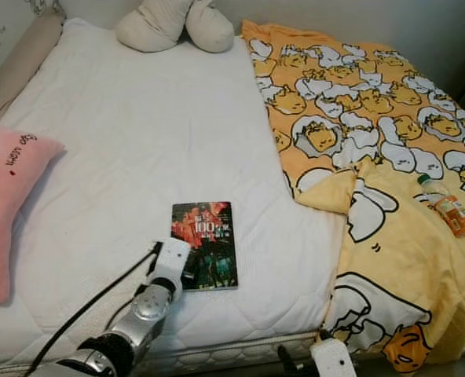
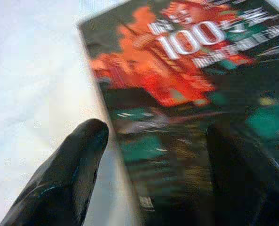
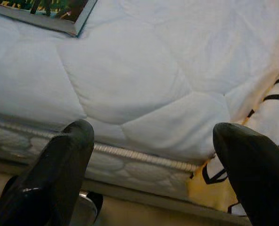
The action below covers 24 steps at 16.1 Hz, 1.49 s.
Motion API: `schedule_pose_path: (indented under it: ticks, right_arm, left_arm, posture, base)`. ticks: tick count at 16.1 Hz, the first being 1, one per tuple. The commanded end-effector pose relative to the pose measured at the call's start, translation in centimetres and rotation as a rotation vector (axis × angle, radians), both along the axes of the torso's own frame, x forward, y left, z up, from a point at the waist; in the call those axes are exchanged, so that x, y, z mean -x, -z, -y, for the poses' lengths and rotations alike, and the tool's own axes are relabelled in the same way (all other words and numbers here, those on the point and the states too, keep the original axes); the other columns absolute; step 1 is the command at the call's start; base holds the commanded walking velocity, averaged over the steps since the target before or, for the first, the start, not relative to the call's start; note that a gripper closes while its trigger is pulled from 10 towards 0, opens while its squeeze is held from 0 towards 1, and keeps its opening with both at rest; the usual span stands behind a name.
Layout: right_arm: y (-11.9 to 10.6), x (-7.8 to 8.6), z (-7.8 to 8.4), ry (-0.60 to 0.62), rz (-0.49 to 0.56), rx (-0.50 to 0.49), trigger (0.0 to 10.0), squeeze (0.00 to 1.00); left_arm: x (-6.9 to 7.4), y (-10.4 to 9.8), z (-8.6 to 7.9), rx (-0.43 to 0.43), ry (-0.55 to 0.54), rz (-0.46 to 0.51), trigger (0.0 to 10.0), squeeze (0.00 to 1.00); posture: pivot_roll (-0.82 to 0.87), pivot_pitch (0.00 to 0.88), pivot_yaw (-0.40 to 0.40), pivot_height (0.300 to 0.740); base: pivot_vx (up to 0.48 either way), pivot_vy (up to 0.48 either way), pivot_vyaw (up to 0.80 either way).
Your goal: Clean up the room
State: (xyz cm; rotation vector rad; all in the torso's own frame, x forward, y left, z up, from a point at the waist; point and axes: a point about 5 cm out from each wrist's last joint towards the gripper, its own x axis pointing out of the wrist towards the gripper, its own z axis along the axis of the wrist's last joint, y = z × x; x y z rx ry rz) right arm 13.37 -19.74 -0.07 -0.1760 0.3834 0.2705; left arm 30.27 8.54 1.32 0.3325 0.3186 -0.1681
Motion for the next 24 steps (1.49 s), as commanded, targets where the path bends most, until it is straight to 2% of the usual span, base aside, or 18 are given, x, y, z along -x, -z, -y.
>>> schedule_pose_path:
  ticks: [1, 3, 6, 9, 11, 13, 14, 15, 16, 17, 18, 24]
  right_arm:
    - [0.4, 0.4, 0.7, 0.012, -0.028, 0.028, 10.0, 0.0]
    - [0.5, 0.2, 0.7, 0.01, -0.027, 0.031, 10.0, 0.0]
    - [0.6, 0.1, 0.8, 0.007, -0.031, 0.038, 10.0, 0.0]
    - [0.7, 0.1, 1.0, 0.004, -0.036, 0.044, 10.0, 0.0]
    - [0.8, 0.2, 1.1, 0.003, -0.041, 0.048, 10.0, 0.0]
    - [0.9, 0.3, 1.2, 0.005, -0.048, 0.051, 10.0, 0.0]
    - [0.9, 0.4, 1.2, 0.006, -0.05, 0.052, 10.0, 0.0]
    - [0.9, 0.4, 1.2, 0.007, -0.052, 0.053, 10.0, 0.0]
    - [0.9, 0.4, 1.2, 0.008, -0.053, 0.054, 10.0, 0.0]
    - [1.0, 0.5, 1.3, 0.009, -0.057, 0.055, 10.0, 0.0]
    - [1.0, 0.5, 1.2, 0.009, -0.058, 0.056, 10.0, 0.0]
    - [1.1, 0.0, 1.1, 0.016, -0.053, 0.056, 10.0, 0.0]
  left_arm:
    - [0.4, 0.5, -0.3, -0.034, -0.018, -0.013, 10.0, 0.0]
    - [0.9, 1.2, -0.3, 0.014, -0.029, -0.073, 10.0, 0.0]
    - [1.3, 1.6, 0.2, 0.046, -0.029, -0.095, 10.0, 0.0]
    - [1.6, 1.7, 1.3, 0.144, -0.009, -0.144, 10.0, 0.0]
    - [2.0, 1.8, 2.6, 0.217, 0.042, -0.19, 10.0, 0.0]
    - [3.2, 2.9, 3.8, 0.246, 0.108, -0.311, 10.0, 0.0]
    - [3.8, 3.5, 3.9, 0.273, 0.097, -0.373, 10.0, 0.0]
    - [4.5, 4.0, 4.5, 0.333, 0.108, -0.448, 10.0, 0.0]
    - [4.6, 4.0, 4.7, 0.342, 0.122, -0.457, 10.0, 0.0]
    - [4.5, 3.8, 5.1, 0.297, 0.19, -0.434, 0.0, 0.0]
    - [4.5, 3.7, 5.2, 0.258, 0.219, -0.417, 0.0, 0.0]
    - [3.8, 3.0, 5.5, 0.299, 0.268, -0.432, 0.0, 0.0]
  posture:
    - [-0.14, 0.108, -0.08, 0.731]
    - [-0.14, 0.098, -0.081, 0.731]
    - [-0.13, 0.09, -0.084, 0.731]
    - [-0.13, 0.089, -0.088, 0.731]
    - [-0.13, 0.091, -0.091, 0.731]
    - [-0.14, 0.095, -0.093, 0.731]
    - [-0.14, 0.099, -0.093, 0.731]
    - [-0.14, 0.1, -0.094, 0.731]
    - [-0.14, 0.1, -0.095, 0.731]
    - [-0.14, 0.103, -0.096, 0.731]
    - [-0.14, 0.103, -0.096, 0.731]
    - [-0.14, 0.113, -0.091, 0.731]
  base:
    - [0.0, 0.0, 0.0]
    - [0.0, 0.0, 0.0]
    - [0.0, 0.0, 0.0]
    - [0.0, 0.0, 0.0]
    - [0.0, 0.0, 0.0]
    - [0.0, 0.0, 0.0]
    - [0.0, 0.0, 0.0]
    - [0.0, 0.0, 0.0]
    - [0.0, 0.0, 0.0]
    - [0.0, 0.0, 0.0]
    - [0.0, 0.0, 0.0]
    - [0.0, 0.0, 0.0]
